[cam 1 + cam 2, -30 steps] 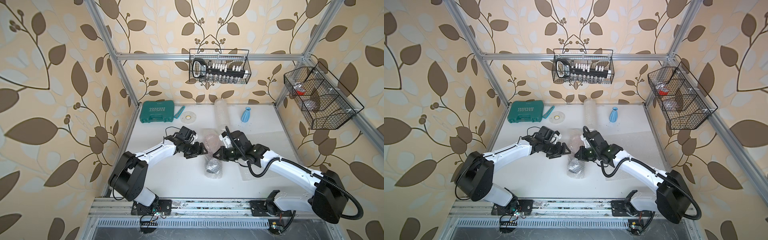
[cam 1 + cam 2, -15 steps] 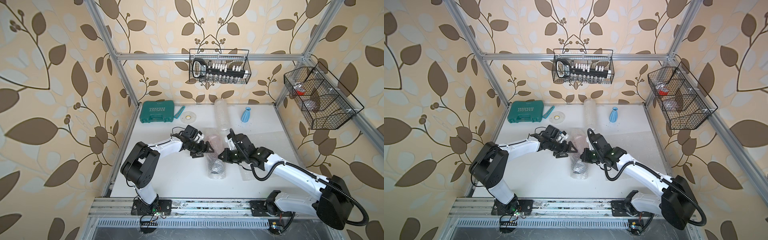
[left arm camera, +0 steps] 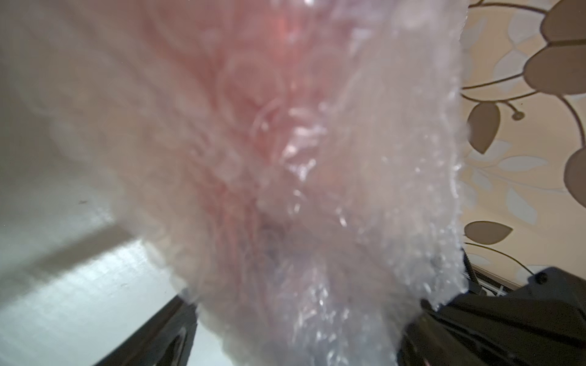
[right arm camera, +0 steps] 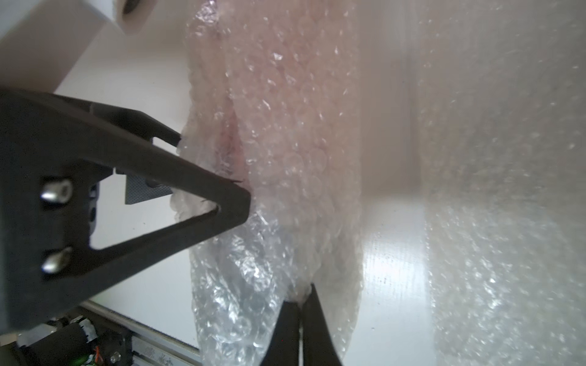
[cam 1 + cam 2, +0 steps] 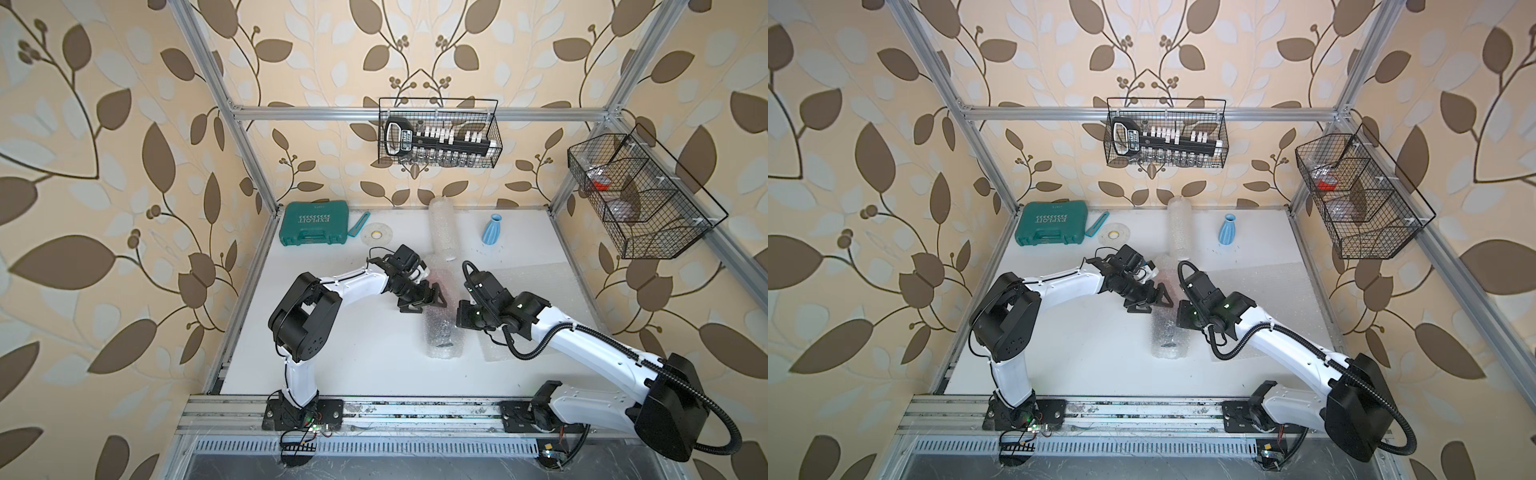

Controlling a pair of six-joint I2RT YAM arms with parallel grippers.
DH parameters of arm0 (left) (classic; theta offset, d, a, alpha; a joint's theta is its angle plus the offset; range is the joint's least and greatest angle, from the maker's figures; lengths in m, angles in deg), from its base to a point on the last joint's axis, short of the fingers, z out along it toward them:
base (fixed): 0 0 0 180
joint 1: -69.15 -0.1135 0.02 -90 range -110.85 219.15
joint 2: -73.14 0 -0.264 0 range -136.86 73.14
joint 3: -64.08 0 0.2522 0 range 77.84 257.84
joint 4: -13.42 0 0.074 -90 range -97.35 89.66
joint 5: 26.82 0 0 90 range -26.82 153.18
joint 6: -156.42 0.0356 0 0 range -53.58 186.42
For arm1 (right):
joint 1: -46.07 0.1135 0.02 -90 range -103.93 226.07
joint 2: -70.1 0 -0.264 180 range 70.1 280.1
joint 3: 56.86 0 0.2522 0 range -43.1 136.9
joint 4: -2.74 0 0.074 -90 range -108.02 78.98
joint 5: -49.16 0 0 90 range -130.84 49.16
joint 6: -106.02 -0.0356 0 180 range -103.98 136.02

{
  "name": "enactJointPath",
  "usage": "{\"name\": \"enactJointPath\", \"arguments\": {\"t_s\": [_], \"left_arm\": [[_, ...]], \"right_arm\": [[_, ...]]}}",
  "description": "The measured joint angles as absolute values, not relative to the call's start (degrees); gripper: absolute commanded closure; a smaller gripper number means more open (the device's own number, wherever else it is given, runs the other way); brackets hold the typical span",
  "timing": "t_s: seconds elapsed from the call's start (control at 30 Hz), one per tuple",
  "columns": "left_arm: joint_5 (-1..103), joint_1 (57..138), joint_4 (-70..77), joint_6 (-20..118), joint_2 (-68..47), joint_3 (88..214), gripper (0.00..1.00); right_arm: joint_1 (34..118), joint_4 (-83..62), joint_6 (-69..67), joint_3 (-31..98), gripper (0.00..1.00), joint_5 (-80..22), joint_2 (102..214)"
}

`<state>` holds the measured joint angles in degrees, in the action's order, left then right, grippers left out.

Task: Unwrap the vase from the bubble wrap
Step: Unwrap the bubble wrap at the center of the board.

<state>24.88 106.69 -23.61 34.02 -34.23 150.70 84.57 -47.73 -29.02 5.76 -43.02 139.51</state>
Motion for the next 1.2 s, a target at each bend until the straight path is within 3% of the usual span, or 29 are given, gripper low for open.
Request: {"name": "enactJointPath", "arguments": {"t_s": [0.27,0.6,0.7,0.83,1.2], "left_arm": [[26.06,108.26,-25.60,34.91,-36.33,153.24,0.11],[26.13,108.57,-25.86,34.89,-36.84,153.85,0.16],[26.13,108.57,-25.86,34.87,-36.86,153.87,0.17],[26.13,108.57,-25.82,34.83,-36.86,153.87,0.17],[26.61,108.61,-25.84,34.76,-36.86,154.00,0.21]], "right_arm": [[84.57,-52.04,-26.94,9.59,0.99,-44.29,142.35],[84.57,-54.29,-24.32,13.44,0.65,-43.48,146.26],[84.57,-54.90,-24.10,14.00,0.63,-43.50,146.70],[84.57,-55.71,-23.95,14.94,0.62,-43.52,148.86],[85.29,-60.01,-20.23,19.42,0.85,-43.11,153.82]]}}
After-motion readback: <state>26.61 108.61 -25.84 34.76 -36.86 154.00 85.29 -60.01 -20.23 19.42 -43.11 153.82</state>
